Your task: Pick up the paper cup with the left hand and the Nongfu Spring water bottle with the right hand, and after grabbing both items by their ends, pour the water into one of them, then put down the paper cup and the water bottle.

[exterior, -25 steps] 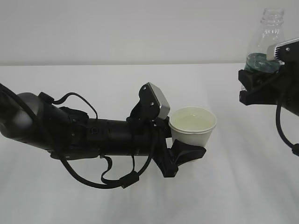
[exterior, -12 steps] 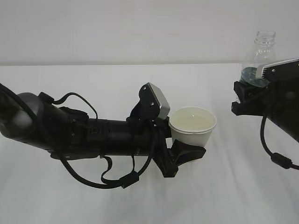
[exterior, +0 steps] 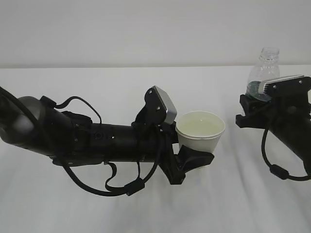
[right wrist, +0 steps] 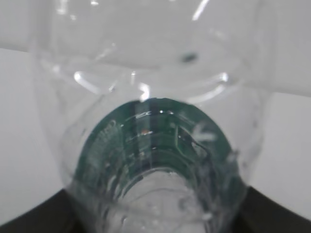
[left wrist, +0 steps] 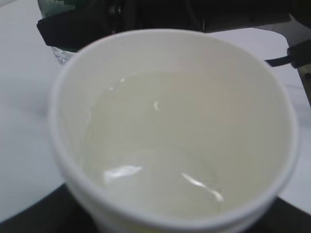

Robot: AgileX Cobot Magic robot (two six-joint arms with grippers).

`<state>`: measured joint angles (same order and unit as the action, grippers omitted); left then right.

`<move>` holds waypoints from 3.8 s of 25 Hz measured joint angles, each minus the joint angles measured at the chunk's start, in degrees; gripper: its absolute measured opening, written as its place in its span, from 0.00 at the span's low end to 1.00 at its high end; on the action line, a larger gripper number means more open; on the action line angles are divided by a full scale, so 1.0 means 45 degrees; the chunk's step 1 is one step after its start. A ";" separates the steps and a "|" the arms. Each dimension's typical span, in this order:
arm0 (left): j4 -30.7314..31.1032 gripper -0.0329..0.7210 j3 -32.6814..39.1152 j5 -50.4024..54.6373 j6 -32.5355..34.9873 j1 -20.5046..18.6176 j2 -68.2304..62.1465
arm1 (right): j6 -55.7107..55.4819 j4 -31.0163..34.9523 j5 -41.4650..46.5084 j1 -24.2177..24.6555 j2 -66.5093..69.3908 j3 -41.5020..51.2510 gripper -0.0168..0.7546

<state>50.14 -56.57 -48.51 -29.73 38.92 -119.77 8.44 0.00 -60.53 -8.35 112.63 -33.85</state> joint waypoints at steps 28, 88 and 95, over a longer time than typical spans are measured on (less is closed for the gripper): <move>-0.0150 0.64 0.0000 0.0000 0.0000 0.0000 0.0000 | -0.0613 0.0328 0.0265 0.0000 0.2946 -0.2982 0.51; -0.0657 0.64 0.0000 0.0124 -0.0012 0.0000 0.0000 | -0.0611 0.0285 -0.1091 0.0000 0.0406 0.0190 0.75; -0.1649 0.64 0.0000 0.0202 0.0114 0.0000 0.0000 | -0.0617 0.0129 -0.1091 0.0000 -0.1766 0.1956 0.75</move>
<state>42.72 -56.57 -47.60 -29.22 38.92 -119.77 5.66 0.58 -65.44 -8.35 104.69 -25.05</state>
